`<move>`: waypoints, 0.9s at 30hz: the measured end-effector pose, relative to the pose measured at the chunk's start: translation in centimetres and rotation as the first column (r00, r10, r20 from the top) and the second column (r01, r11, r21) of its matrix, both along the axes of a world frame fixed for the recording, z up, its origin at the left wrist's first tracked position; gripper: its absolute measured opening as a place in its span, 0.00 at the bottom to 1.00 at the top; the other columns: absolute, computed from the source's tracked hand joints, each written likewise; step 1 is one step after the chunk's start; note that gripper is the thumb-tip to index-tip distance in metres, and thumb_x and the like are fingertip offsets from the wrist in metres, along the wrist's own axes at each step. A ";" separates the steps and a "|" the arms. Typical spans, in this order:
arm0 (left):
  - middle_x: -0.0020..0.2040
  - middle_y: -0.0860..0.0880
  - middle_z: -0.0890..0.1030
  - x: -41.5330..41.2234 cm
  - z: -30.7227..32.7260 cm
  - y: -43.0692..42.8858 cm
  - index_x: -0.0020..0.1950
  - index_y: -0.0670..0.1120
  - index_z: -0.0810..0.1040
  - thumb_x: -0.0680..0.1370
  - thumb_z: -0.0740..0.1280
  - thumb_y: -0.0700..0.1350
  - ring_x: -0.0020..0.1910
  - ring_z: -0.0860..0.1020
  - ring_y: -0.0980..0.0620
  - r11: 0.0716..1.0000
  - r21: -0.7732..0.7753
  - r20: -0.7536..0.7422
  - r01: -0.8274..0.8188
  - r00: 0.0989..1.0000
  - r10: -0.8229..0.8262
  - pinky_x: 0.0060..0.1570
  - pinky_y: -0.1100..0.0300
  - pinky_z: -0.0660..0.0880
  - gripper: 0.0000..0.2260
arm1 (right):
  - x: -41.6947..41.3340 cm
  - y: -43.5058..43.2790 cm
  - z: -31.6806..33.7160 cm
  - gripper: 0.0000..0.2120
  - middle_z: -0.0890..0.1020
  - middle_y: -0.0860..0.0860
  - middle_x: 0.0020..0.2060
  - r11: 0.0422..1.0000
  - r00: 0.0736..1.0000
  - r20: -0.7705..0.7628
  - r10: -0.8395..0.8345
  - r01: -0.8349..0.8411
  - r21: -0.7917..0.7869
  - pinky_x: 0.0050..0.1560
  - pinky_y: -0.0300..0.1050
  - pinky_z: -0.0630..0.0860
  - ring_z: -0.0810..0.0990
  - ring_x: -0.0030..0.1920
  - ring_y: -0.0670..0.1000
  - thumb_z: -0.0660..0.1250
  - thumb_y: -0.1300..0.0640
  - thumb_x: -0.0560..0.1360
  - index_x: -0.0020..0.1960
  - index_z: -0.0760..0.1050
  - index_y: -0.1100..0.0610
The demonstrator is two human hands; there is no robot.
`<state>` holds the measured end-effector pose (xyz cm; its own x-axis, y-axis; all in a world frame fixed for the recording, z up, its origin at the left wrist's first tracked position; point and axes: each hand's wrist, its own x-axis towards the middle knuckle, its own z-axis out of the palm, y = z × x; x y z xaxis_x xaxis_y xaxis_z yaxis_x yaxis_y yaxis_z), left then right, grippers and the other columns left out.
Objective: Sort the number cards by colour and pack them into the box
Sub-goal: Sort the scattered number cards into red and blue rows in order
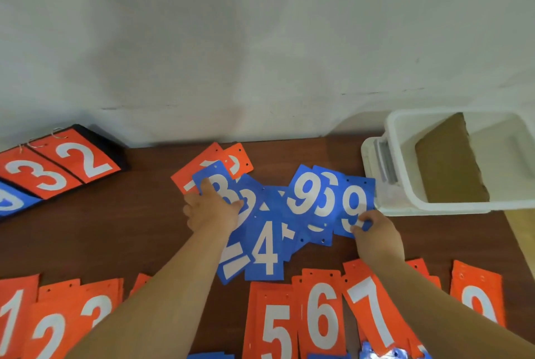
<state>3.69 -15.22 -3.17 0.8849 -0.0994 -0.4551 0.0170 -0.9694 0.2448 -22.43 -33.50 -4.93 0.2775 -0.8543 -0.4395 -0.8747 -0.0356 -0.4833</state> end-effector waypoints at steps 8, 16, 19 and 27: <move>0.66 0.43 0.73 -0.4 -0.4 0.2 0.73 0.55 0.65 0.69 0.79 0.57 0.63 0.74 0.40 0.995 -0.103 0.103 -0.017 0.994 0.028 0.57 0.44 0.77 0.37 | 0.0 0.6 1.0 0.09 0.80 0.49 0.50 1.000 0.999 0.044 0.004 -0.003 -0.031 0.34 0.41 0.73 0.80 0.43 0.50 0.68 0.59 0.77 0.56 0.75 0.51; 0.66 0.48 0.75 -2.3 2.7 1.9 0.68 0.50 0.73 0.80 0.68 0.41 0.64 0.76 0.47 0.870 -0.490 0.197 0.064 0.980 0.039 0.55 0.53 0.78 0.16 | -2.4 2.0 5.0 0.09 0.78 0.47 0.55 0.989 0.989 0.138 0.061 -0.040 -0.145 0.43 0.40 0.76 0.79 0.54 0.50 0.67 0.60 0.79 0.57 0.76 0.50; 0.63 0.51 0.77 -4.4 4.9 3.5 0.64 0.52 0.76 0.79 0.70 0.42 0.60 0.77 0.50 0.809 -0.582 0.207 0.085 0.977 0.047 0.56 0.52 0.78 0.15 | -3.8 3.0 6.8 0.09 0.78 0.45 0.54 0.986 0.978 0.188 0.091 -0.062 -0.157 0.43 0.36 0.76 0.78 0.52 0.46 0.67 0.59 0.79 0.57 0.77 0.48; 0.53 0.57 0.80 -14.7 7.6 7.1 0.52 0.60 0.80 0.78 0.70 0.38 0.39 0.79 0.55 0.679 -0.734 -0.093 -0.020 0.993 -0.072 0.37 0.57 0.78 0.15 | -9.9 7.2 10.6 0.11 0.78 0.43 0.54 0.996 0.961 0.275 0.016 0.008 -0.084 0.36 0.30 0.72 0.79 0.48 0.43 0.67 0.57 0.80 0.60 0.77 0.45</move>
<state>-11.05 -8.13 4.48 0.8281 -0.4636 -0.3152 0.0642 -0.4801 0.8748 -32.38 -26.27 5.67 0.3812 -0.8834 -0.2724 -0.7078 -0.0893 -0.7008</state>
